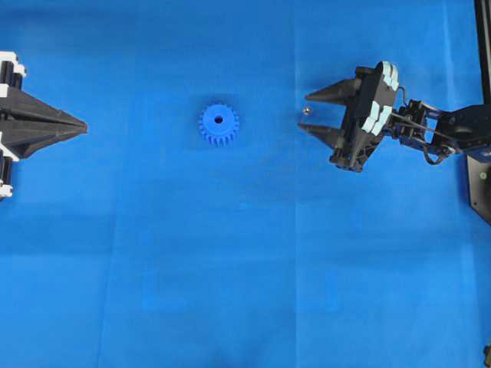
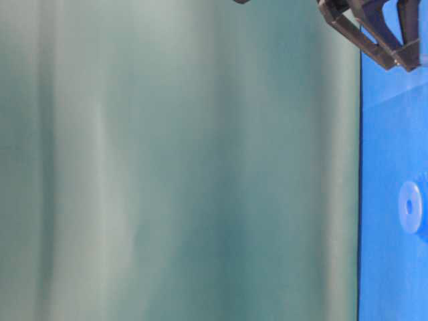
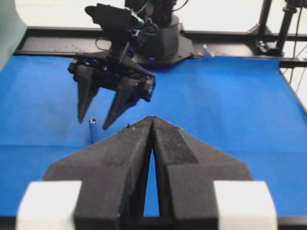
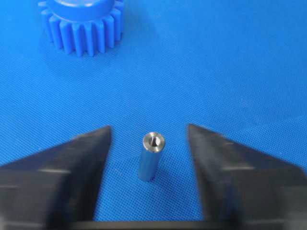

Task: Insert the shaft placed at a random location into the center hole of the small gear at another random location.
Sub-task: 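Close the right gripper around the upright silver shaft, then lift the shaft and carry it left over the blue gear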

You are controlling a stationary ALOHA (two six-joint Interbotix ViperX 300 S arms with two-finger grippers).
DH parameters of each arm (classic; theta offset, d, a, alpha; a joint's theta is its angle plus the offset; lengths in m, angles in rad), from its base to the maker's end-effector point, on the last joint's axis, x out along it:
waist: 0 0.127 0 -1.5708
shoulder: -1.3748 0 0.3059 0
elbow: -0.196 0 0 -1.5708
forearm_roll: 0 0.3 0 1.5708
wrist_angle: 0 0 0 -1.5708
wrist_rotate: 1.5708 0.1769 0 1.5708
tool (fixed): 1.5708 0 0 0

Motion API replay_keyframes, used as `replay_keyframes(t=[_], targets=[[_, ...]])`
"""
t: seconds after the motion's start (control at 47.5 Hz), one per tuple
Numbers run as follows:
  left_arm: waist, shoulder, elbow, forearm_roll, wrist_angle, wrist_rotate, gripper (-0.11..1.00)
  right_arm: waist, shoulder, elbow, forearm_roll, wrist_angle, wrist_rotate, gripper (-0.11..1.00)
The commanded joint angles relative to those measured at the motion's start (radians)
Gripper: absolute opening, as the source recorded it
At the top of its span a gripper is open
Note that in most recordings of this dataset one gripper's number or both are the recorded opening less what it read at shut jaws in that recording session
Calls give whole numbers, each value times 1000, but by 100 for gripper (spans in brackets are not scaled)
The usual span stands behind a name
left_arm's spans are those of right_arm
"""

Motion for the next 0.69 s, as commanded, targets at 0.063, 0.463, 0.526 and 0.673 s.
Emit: replay_keyframes(t=[0.063, 0.463, 0.526, 0.673], targets=[[-2, 5, -11, 0, -3, -2, 0, -2, -9, -6, 0, -5, -2, 18], [0, 5, -9, 0, -3, -2, 0, -2, -17, -12, 0, 18, 2, 3], [0, 5, -9, 0, 0, -2, 0, 0, -37, -12, 0, 35, 5, 3], [0, 5, -9, 0, 6, -2, 0, 0, -135, -20, 0, 121, 0, 3]])
